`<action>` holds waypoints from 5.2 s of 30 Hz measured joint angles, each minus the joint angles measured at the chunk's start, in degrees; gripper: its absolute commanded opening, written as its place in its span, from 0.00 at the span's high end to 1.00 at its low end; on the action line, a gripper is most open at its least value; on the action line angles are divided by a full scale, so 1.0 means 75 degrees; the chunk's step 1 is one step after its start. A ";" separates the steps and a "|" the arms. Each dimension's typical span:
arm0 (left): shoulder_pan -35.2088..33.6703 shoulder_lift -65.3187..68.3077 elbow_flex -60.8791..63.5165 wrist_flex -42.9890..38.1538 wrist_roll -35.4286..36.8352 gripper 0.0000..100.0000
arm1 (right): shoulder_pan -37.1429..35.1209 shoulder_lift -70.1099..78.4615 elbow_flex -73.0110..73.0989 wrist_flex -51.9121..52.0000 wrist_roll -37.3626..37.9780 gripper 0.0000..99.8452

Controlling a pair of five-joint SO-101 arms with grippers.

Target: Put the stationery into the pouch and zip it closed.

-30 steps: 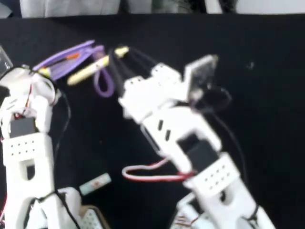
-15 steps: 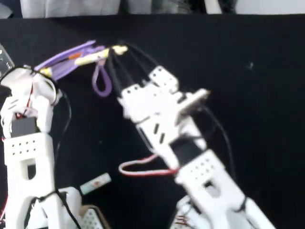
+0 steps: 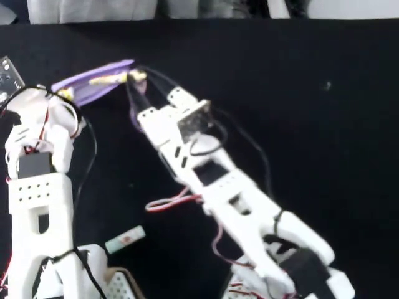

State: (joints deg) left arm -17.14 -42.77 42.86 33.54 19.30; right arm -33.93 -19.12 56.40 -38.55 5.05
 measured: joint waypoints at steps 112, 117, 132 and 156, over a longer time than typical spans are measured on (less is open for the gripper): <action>-0.2755 -0.0012 -0.1395 0.0574 0.0023 0.97 | -0.4548 0.4302 -0.4818 1.4476 0.5521 0.89; -0.2755 -0.0012 -0.1395 0.0574 0.0023 0.97 | -0.4548 0.4302 -0.4818 1.4464 0.5521 0.95; -0.2755 -0.0012 -0.1395 0.0574 0.0023 0.97 | -0.4161 0.4325 -0.5286 1.5367 0.5579 0.99; -0.2344 -0.0012 -0.1219 0.0574 0.0023 0.97 | -0.0375 0.4325 -0.9729 1.7782 0.4384 0.99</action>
State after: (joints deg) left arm -34.73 -42.86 33.71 37.85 19.47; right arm -36.75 13.32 -16.57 94.81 37.93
